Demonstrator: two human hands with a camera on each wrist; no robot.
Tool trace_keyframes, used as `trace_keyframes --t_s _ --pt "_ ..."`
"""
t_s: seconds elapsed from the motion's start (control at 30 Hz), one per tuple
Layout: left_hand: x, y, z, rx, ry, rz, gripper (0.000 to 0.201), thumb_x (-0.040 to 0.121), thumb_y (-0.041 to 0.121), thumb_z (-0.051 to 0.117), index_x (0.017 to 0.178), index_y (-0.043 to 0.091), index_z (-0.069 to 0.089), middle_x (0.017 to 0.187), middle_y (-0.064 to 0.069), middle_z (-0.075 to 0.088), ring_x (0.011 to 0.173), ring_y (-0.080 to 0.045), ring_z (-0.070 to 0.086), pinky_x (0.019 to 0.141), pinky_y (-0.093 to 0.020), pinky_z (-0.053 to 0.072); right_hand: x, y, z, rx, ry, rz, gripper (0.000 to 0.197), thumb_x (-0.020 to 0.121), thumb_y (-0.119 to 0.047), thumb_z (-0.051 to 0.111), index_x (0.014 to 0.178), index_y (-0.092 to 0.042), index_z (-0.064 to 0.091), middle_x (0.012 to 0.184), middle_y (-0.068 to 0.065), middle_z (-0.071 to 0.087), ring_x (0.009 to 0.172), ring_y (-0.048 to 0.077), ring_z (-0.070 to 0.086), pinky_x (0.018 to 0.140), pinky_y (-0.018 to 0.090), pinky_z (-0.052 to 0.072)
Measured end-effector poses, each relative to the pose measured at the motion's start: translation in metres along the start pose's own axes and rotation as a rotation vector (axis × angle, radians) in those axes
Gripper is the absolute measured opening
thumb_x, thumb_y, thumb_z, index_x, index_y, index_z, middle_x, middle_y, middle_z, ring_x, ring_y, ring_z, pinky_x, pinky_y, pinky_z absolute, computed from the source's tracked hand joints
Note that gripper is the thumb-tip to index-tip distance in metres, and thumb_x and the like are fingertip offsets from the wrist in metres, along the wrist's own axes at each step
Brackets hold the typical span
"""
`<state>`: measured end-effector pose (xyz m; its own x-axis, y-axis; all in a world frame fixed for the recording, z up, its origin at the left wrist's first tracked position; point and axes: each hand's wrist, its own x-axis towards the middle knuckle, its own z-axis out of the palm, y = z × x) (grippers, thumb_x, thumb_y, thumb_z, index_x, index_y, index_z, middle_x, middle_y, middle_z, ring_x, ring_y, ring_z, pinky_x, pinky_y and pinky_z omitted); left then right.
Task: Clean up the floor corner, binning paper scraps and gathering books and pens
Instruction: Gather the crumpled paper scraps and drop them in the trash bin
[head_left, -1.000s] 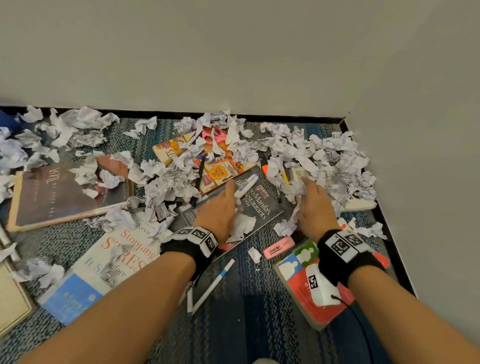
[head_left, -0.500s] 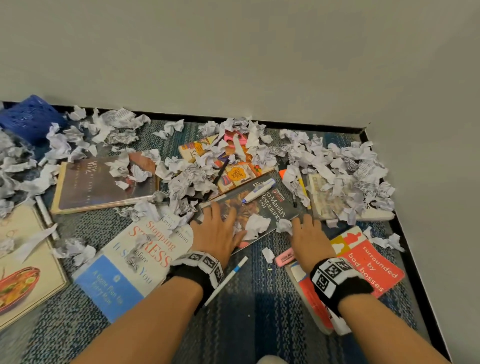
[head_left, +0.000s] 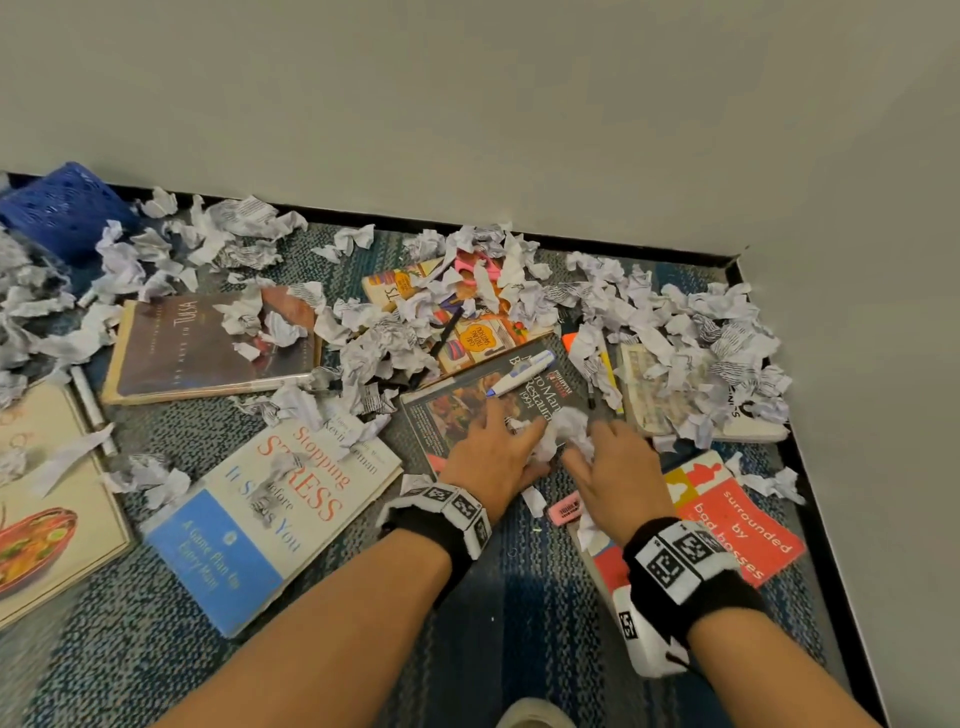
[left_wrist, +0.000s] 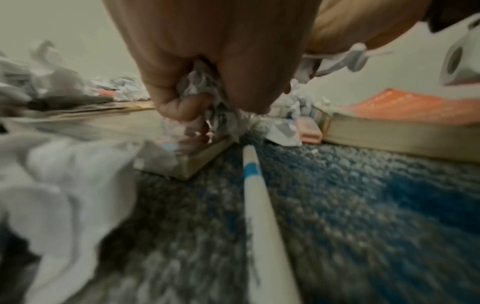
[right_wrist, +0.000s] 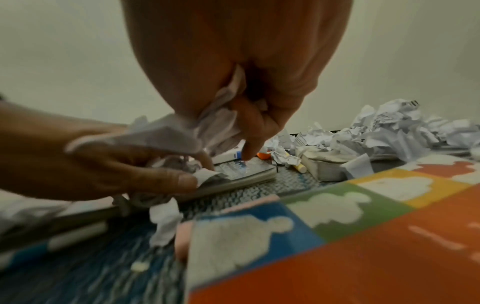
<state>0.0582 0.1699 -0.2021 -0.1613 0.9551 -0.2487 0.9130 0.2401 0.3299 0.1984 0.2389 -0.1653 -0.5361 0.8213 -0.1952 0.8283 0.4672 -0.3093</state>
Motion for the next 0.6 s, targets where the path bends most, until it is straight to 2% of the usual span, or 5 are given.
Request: trace_keyframes --t_s 0.1,0.17,0.3,0.43,0.6 --pt "0.005 0.001 0.007 0.100 -0.063 0.000 0.037 0.098 0.025 0.047 0.132 0.020 0.034 0.143 -0.020 0.022 0.114 -0.041 0.049 0.077 -0.044 0.053 -0.015 0.002 0.011 -0.035 -0.170 -0.118 0.030 0.094 -0.042 0.048 0.103 -0.014 0.053 0.102 0.007 0.057 0.097 0.029 0.056 0.072 0.035 0.034" --pt "0.012 -0.007 0.002 -0.001 -0.111 0.014 0.033 0.098 0.022 0.044 0.129 0.015 0.037 0.144 -0.019 0.027 0.113 -0.040 0.051 0.079 -0.046 0.049 -0.024 -0.001 0.019 -0.088 -0.218 -0.172 0.032 0.095 -0.047 0.046 0.105 -0.016 0.049 0.104 0.005 0.057 0.097 0.027 0.056 0.069 0.033 0.032" --pt "0.018 -0.036 -0.031 -0.168 -0.085 0.020 0.032 0.099 0.032 0.042 0.125 0.014 0.045 0.114 -0.014 0.056 0.085 -0.025 0.051 0.070 -0.032 0.036 -0.028 -0.010 0.032 -0.233 -0.260 -0.240 0.030 0.096 -0.036 0.048 0.118 -0.015 0.045 0.115 0.007 0.052 0.099 0.030 0.058 0.073 0.038 0.043" --pt "-0.002 -0.063 -0.063 0.024 -0.061 0.033 0.032 0.094 0.039 0.045 0.117 0.019 0.053 0.098 -0.006 0.050 0.082 -0.022 0.047 0.070 -0.031 0.037 -0.020 -0.014 0.036 -0.297 -0.304 -0.286 0.028 0.095 -0.027 0.048 0.119 -0.012 0.046 0.116 0.010 0.049 0.099 0.032 0.057 0.070 0.038 0.038" --pt "-0.034 -0.079 -0.044 0.241 -0.256 0.118 0.054 0.092 0.059 0.043 0.129 0.020 0.046 0.138 -0.009 0.038 0.095 -0.029 0.062 0.075 -0.038 0.052 -0.009 -0.011 0.036 -0.087 -0.211 -0.194 0.026 0.096 -0.032 0.048 0.110 -0.011 0.051 0.113 0.008 0.050 0.096 0.033 0.056 0.075 0.036 0.039"
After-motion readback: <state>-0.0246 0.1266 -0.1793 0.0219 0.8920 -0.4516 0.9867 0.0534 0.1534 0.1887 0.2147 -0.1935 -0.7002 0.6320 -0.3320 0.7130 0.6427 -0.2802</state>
